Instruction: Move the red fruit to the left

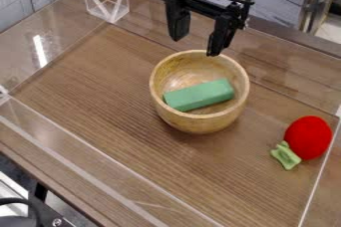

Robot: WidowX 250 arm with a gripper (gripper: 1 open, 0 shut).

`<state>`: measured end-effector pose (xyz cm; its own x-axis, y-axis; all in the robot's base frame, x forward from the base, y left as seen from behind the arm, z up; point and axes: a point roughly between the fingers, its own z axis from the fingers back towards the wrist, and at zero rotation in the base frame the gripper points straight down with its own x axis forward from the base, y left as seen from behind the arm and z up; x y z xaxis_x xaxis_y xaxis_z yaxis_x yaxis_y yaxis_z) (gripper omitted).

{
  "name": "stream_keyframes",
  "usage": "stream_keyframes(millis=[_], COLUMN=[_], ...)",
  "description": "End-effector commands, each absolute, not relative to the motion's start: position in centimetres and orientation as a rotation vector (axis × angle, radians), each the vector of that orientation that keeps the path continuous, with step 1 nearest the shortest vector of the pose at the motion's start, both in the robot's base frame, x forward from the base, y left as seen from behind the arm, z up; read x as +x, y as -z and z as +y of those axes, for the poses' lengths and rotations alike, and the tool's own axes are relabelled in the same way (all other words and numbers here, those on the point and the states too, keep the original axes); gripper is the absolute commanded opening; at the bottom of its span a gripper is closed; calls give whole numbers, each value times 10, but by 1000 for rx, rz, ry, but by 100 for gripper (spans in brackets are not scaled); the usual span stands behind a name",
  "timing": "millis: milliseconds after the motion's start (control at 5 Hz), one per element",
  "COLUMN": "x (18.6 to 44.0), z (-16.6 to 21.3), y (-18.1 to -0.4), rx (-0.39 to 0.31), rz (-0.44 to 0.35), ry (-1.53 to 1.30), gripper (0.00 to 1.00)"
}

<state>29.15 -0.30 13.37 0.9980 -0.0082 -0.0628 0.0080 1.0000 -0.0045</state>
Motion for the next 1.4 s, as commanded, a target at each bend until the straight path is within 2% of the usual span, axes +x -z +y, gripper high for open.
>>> stream_keyframes(millis=[0, 200, 600, 800, 1000, 1200], x=[281, 275, 274, 281, 288, 291], z=[-13, -53, -135, -151, -151, -156], y=[-122, -111, -99, -90, -82, -82], rx=[-11, -24, -43, -51, -44, -38], rz=[93, 95, 69, 51, 43, 31], ry=[19, 88, 216, 187, 144, 133], gripper=[100, 100, 100, 100, 100, 100])
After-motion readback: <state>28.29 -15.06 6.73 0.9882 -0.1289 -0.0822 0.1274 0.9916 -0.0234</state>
